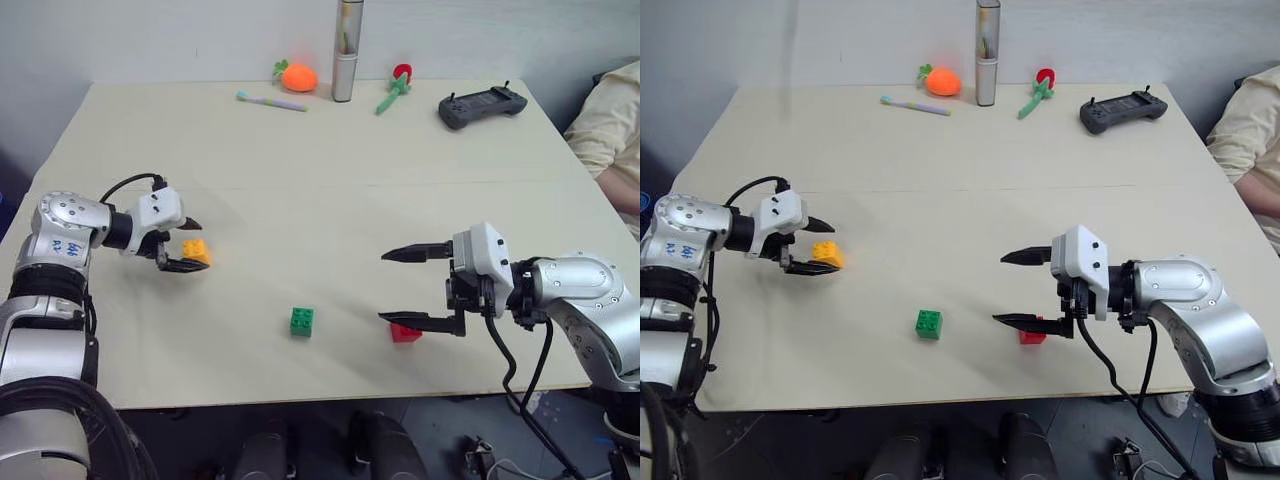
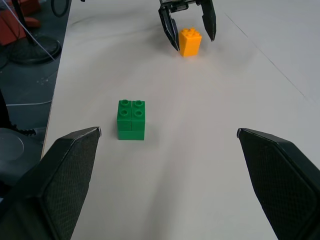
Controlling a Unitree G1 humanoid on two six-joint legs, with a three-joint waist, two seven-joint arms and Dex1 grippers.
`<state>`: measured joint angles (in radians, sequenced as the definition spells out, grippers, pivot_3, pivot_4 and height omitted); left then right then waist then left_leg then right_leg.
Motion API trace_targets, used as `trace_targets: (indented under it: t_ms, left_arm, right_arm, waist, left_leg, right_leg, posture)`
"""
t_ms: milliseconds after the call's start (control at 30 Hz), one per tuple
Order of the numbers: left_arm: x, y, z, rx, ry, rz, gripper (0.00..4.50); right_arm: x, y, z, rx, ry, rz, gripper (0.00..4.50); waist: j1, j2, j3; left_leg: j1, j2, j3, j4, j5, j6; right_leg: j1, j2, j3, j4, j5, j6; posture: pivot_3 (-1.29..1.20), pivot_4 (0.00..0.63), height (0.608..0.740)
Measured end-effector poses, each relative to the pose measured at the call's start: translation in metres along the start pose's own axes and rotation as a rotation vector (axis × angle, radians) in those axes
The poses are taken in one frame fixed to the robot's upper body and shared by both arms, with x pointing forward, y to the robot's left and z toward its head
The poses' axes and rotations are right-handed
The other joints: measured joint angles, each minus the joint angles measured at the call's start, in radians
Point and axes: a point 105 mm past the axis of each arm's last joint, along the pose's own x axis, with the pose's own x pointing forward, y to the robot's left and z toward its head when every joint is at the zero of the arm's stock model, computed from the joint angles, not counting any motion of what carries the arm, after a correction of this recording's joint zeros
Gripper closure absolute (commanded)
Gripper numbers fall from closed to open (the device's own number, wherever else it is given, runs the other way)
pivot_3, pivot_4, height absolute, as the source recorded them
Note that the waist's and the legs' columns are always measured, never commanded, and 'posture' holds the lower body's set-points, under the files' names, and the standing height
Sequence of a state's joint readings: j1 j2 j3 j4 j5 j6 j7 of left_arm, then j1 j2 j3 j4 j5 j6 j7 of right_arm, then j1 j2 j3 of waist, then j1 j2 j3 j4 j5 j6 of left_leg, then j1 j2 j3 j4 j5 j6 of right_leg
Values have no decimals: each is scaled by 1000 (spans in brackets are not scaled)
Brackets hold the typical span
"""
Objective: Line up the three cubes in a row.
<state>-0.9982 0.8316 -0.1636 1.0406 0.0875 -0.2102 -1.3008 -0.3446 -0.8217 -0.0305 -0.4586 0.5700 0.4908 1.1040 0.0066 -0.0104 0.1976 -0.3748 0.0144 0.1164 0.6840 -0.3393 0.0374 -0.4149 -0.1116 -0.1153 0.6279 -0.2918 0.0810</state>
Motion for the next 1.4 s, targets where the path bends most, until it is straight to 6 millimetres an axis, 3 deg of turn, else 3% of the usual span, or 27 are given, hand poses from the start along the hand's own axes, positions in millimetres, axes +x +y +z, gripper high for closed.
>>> trace_targets:
  t_ms: [267, 567, 800, 933, 1200, 1400]
  left_arm:
    - [7, -8, -10, -48, 41, -77, 2967]
    - [-4, -23, 3, 10, -26, -190, 2959]
    - [-2, -85, 19, 161, -42, -346, 2959]
    - [-2, -106, 23, 213, -26, -403, 2959]
    - [4, -121, 19, 235, -17, -426, 2959]
    - [6, -118, 18, 239, -12, -407, 2959]
  right_arm:
    - [-2, -2, 2, 0, 0, -23, 0]
    - [-2, 0, 1, 11, -5, -17, 0]
    - [-10, 14, -10, 39, 59, 75, 0]
    - [-15, 18, -14, 42, 79, 96, 0]
    - [-43, 20, -24, 63, 143, 65, 0]
    - [-48, 20, -27, 76, 151, 46, 0]
  waist:
    - [-7, -1, 0]
    - [-9, -1, 0]
    - [-11, -1, 0]
    - [-5, -1, 0]
    - [-5, -1, 0]
    - [-6, -1, 0]
  left_leg:
    - [0, 0, 0, 0, 0, 0]
    - [0, 0, -1, 0, 0, 0]
    - [0, 1, -3, 1, 0, 0]
    - [1, 0, -4, 1, 0, 0]
    - [1, 0, -3, 1, 0, 0]
    - [1, 0, -3, 1, 0, 0]
  right_leg:
    - [0, -1, 0, 0, 0, 0]
    - [0, -2, 0, 0, 0, 0]
    - [2, -3, 8, 0, 0, 0]
    - [3, -3, 8, 0, 0, 0]
    - [3, -3, 8, 0, 0, 0]
    - [3, -3, 8, 0, 0, 0]
  posture:
    - [0, 150, 740]
    - [0, 150, 740]
    - [0, 150, 740]
    - [0, 150, 740]
    - [0, 150, 740]
    - [0, 150, 740]
